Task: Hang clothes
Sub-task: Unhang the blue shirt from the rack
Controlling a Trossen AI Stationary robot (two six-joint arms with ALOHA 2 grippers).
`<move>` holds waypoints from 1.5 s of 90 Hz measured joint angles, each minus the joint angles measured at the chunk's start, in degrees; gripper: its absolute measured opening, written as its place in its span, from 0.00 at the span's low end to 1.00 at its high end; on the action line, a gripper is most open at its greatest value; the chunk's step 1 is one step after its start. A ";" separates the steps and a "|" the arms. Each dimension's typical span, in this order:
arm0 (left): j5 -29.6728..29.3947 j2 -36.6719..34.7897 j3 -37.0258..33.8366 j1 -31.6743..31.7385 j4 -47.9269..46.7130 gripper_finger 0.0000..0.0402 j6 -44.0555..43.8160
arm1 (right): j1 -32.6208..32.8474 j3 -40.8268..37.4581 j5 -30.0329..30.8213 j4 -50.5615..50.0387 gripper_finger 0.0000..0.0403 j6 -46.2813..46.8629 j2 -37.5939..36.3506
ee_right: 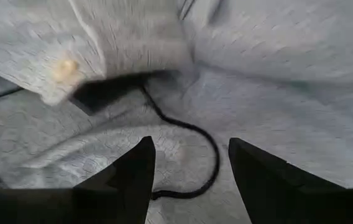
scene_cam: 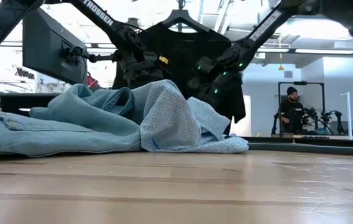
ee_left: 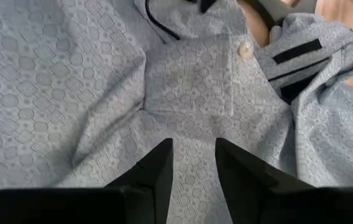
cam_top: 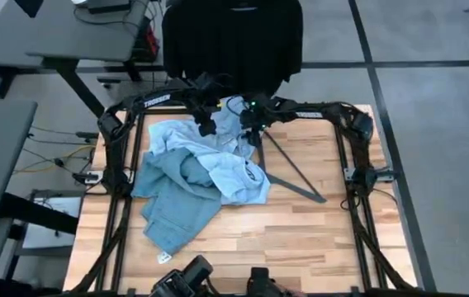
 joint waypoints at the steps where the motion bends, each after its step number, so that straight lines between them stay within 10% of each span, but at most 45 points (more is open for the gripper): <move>1: -0.01 0.00 0.00 0.00 0.00 0.26 0.00 | 0.12 0.57 0.00 -0.21 0.47 -0.03 0.44; 31: -0.07 0.00 0.00 0.09 -1.69 0.26 0.18 | 1.51 13.27 -0.06 -10.94 0.42 -5.44 10.10; 66: -0.27 -0.23 1.62 0.22 -2.46 0.26 0.86 | 2.69 17.41 7.32 -20.74 0.10 -8.29 9.21; 135: -2.59 -7.93 20.67 0.50 -1.60 0.26 -4.04 | 4.96 26.70 10.00 -44.16 0.00 -10.46 -11.44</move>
